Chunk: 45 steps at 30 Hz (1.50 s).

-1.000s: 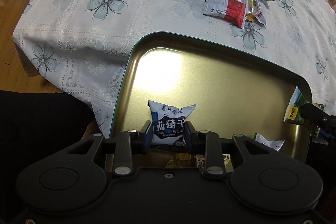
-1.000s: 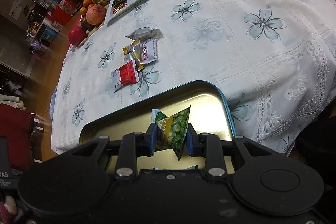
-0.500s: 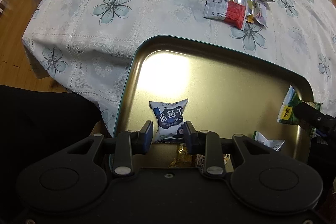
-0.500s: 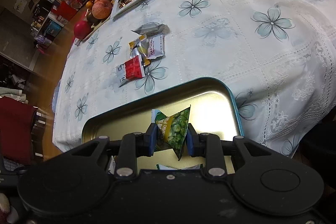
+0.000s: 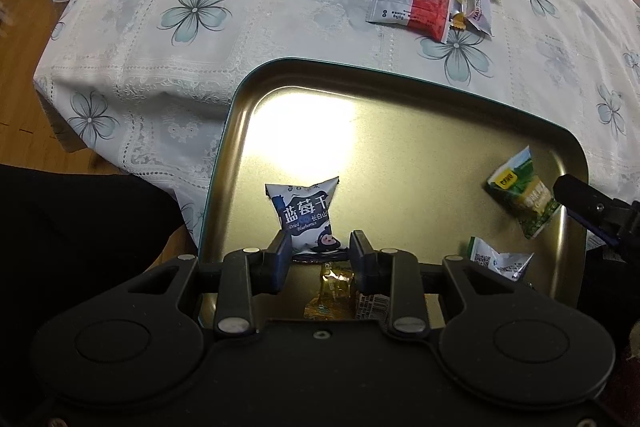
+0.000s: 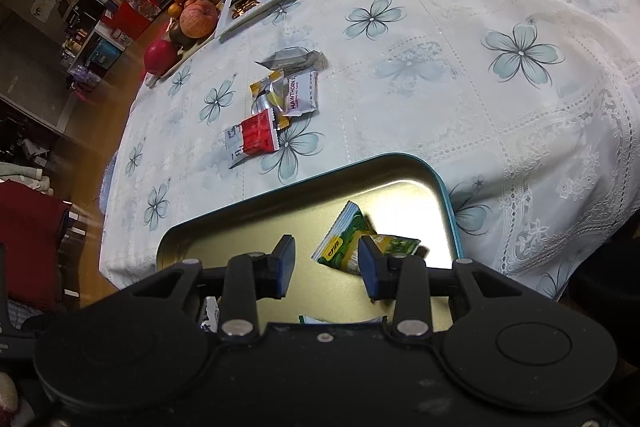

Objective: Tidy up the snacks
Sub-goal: 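Open the left tool to drop the blueberry bag while the right tool releases the pea bag, then move both open tools from the tray back to the snack pile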

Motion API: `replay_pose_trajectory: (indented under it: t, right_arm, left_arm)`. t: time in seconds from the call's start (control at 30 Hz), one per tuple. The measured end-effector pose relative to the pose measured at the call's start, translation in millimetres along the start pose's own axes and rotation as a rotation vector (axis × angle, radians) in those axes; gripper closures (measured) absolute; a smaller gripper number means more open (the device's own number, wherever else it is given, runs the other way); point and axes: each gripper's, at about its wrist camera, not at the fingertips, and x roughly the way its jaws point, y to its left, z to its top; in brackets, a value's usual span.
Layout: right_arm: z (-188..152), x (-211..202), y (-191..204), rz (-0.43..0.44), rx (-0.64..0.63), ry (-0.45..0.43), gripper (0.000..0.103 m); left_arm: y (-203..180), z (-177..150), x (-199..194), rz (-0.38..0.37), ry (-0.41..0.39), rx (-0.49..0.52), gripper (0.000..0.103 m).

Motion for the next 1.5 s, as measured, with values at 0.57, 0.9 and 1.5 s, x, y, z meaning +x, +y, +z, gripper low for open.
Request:
replay_pose_trajectory:
  t: [0.57, 0.9, 1.5]
  right_arm:
    - [-4.2, 0.9, -0.8, -0.042, -0.009, 0.039, 0.061]
    - [-5.3, -3.5, 6.8, -0.056, -0.046, 0.093, 0.058]
    - [15.8, 0.2, 33.2, -0.062, -0.16, 0.401, 0.053]
  left_arm:
    - [-1.1, -0.2, 2.7, -0.034, 0.039, 0.026, 0.063]
    - [-5.7, 1.5, 5.2, -0.057, 0.089, 0.074, 0.063]
    - [-24.0, 47.4, -10.4, -0.046, 0.082, 0.198, 0.063]
